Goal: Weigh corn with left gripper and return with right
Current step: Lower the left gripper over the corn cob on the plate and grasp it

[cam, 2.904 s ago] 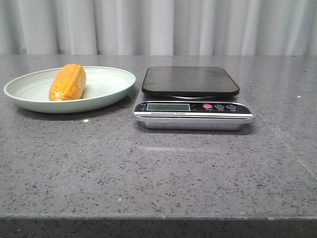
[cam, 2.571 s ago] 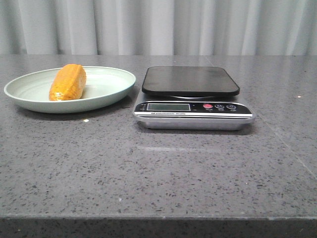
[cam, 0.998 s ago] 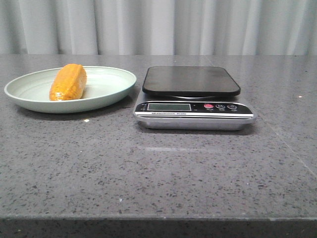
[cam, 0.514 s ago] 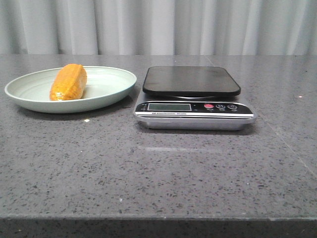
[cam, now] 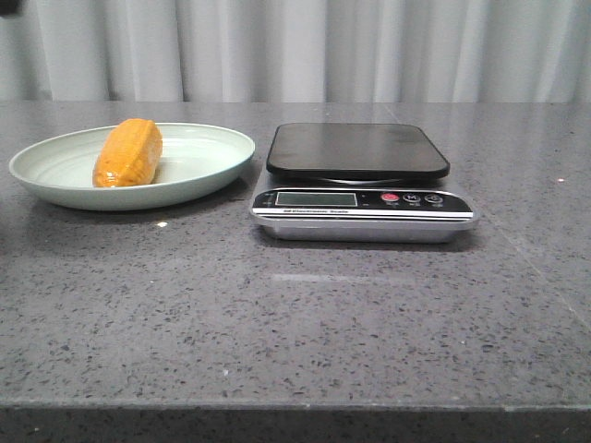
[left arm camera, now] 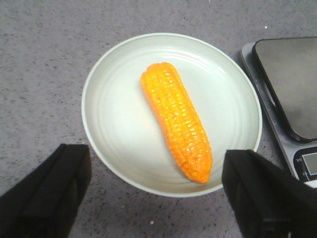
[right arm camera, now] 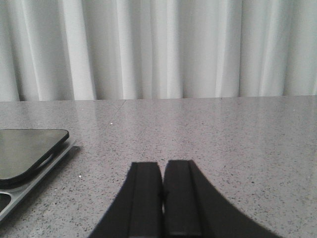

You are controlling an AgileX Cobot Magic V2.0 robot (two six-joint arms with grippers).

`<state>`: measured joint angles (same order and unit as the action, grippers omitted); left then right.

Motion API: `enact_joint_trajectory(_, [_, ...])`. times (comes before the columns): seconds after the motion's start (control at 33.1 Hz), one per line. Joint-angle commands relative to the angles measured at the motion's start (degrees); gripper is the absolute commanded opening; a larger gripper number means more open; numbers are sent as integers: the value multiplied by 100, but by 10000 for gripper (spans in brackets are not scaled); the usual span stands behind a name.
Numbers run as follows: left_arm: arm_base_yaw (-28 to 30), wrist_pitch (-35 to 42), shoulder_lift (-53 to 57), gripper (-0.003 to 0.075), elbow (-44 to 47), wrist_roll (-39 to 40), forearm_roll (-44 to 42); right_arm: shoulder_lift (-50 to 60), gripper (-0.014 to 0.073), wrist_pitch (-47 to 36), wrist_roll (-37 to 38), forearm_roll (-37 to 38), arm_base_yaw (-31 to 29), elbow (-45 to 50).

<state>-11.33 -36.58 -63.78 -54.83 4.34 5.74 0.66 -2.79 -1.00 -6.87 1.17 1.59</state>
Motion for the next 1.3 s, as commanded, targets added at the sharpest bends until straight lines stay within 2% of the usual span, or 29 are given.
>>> enact_joint_trajectory(0.0, [-181,279,-538,599,-485,565,-359,90,160,-459,-24,60,-28,-45])
enact_joint_trajectory(0.18, [-369,102,-1420,599,-1092,775,-320,90,160,-459,-24,60,-28,-45])
enact_joint_trajectory(0.42, [-679,-590,-2244,599,-1860,808,-222,90,160,-459,-24,60,-28,-45])
enact_joint_trajectory(0.67, [-705,-881,-2568,587,-1945,1245,-271,90,160,-459,-24,60,-28,-45])
enact_joint_trajectory(1.15, [-705,-1130,-2997,291,-1945,1372,-285,95,160,-459,-24,60,-28,-45])
enact_joint_trajectory(1.27, [-705,-1141,-2986,177,-2132,1372,-285,95,160,-459,-24,60,-28,-45])
